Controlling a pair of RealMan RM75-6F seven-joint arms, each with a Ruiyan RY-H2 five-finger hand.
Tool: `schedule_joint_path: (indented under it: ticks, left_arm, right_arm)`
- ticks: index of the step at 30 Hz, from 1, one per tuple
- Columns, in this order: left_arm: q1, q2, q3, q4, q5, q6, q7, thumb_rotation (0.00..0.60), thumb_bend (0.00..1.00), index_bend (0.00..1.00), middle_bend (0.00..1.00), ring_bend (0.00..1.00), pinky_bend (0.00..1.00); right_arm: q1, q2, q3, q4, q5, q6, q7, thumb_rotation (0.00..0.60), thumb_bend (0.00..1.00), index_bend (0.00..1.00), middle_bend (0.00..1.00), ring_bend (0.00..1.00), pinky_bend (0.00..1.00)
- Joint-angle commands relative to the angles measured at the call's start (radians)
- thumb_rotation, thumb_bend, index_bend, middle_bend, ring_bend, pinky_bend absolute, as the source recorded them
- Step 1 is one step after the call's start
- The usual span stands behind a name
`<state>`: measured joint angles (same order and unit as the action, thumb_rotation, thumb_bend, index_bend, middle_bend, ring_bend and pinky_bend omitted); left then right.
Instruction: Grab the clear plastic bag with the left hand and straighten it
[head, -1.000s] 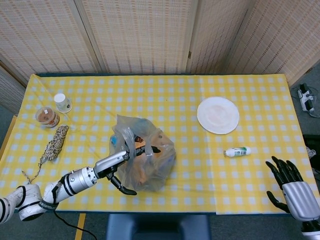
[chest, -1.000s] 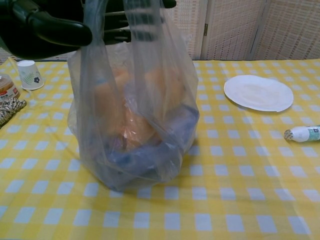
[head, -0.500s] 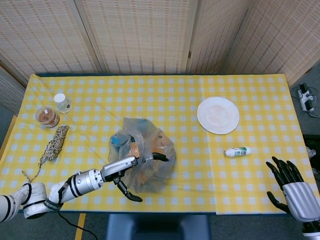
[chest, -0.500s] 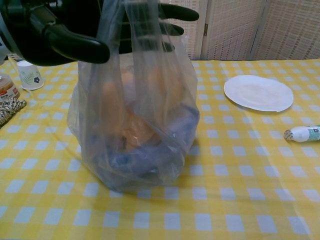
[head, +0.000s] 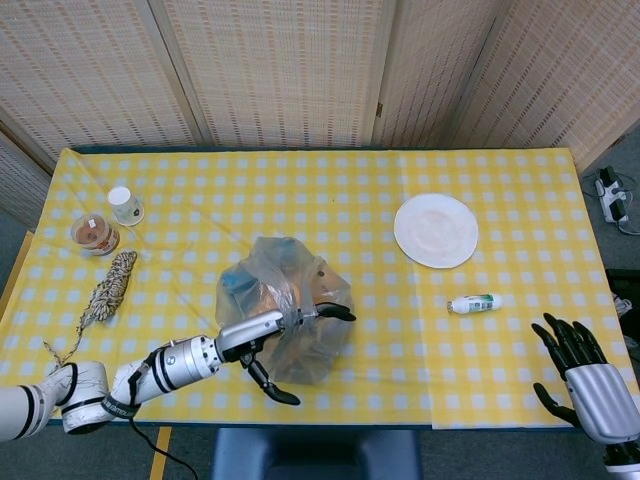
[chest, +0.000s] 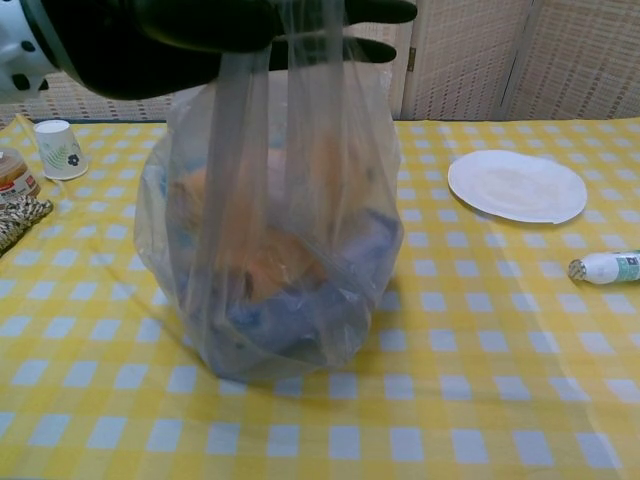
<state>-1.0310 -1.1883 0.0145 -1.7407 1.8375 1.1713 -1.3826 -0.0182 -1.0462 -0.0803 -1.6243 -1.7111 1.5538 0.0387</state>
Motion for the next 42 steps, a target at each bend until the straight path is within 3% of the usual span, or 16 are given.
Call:
schedule_joint_path:
  ticks: [1, 7, 12, 15, 19, 21, 23, 26, 30, 36, 42]
  left_arm:
    - [-0.024, 0.000, -0.005, -0.005, 0.000, -0.018, -0.031, 0.600, 0.16, 0.07, 0.13, 0.05, 0.07]
    - [-0.059, -0.001, -0.022, -0.023, -0.018, -0.039, -0.081, 0.600, 0.16, 0.07, 0.13, 0.05, 0.11]
    - [-0.073, 0.011, -0.028, -0.057, -0.036, -0.044, -0.130, 0.600, 0.17, 0.09, 0.16, 0.12, 0.29]
    - [-0.066, 0.013, -0.040, -0.088, -0.078, -0.041, -0.143, 0.600, 0.17, 0.17, 0.30, 0.23, 0.45]
    - [-0.040, 0.016, -0.069, -0.157, -0.174, -0.046, -0.084, 0.600, 0.19, 0.46, 0.62, 0.51, 0.72]
    - [-0.026, 0.022, -0.082, -0.191, -0.219, -0.050, -0.038, 0.600, 0.27, 0.58, 0.76, 0.63, 0.82]
    - [-0.005, 0.028, -0.102, -0.244, -0.293, -0.051, 0.028, 0.600, 0.44, 0.68, 0.87, 0.72, 0.91]
    - [0.022, 0.048, -0.133, -0.332, -0.439, -0.062, 0.162, 0.600, 0.64, 0.73, 0.95, 0.81, 0.98]
    - [0.051, 0.070, -0.179, -0.439, -0.584, -0.056, 0.275, 0.600, 0.68, 0.79, 1.00, 0.87, 1.00]
    - [0.077, 0.177, -0.301, -0.521, -0.686, -0.078, 0.264, 0.600, 0.70, 0.79, 1.00, 0.87, 1.00]
    - [0.038, 0.399, -0.542, -0.553, -0.809, -0.200, 0.160, 0.600, 0.70, 0.80, 1.00, 0.87, 1.00]
  right_arm:
    - [-0.001, 0.001, 0.000, 0.001, -0.001, 0.002, 0.002, 0.600, 0.38, 0.00, 0.00, 0.00, 0.00]
    - [-0.003, 0.003, -0.002, 0.004, -0.007, 0.011, 0.011, 0.600, 0.38, 0.00, 0.00, 0.00, 0.00]
    - [-0.005, 0.004, -0.002, 0.007, -0.011, 0.016, 0.019, 0.600, 0.38, 0.00, 0.00, 0.00, 0.00]
    - [-0.006, 0.005, -0.003, 0.008, -0.014, 0.019, 0.021, 0.600, 0.38, 0.00, 0.00, 0.00, 0.00]
    - [-0.009, 0.004, -0.005, 0.008, -0.020, 0.025, 0.020, 0.600, 0.37, 0.00, 0.00, 0.00, 0.00]
    - [-0.010, 0.004, -0.006, 0.008, -0.022, 0.027, 0.021, 0.600, 0.38, 0.00, 0.00, 0.00, 0.00]
    - [-0.010, 0.004, -0.006, 0.009, -0.024, 0.029, 0.022, 0.600, 0.38, 0.00, 0.00, 0.00, 0.00]
    - [-0.010, 0.005, -0.007, 0.010, -0.028, 0.029, 0.023, 0.600, 0.38, 0.00, 0.00, 0.00, 0.00]
    - [-0.010, 0.004, -0.009, 0.009, -0.034, 0.031, 0.020, 0.600, 0.38, 0.00, 0.00, 0.00, 0.00]
    - [-0.016, 0.002, -0.014, 0.009, -0.048, 0.043, 0.018, 0.600, 0.38, 0.00, 0.00, 0.00, 0.00]
    - [-0.012, -0.002, -0.012, 0.005, -0.047, 0.035, 0.009, 0.600, 0.38, 0.00, 0.00, 0.00, 0.00]
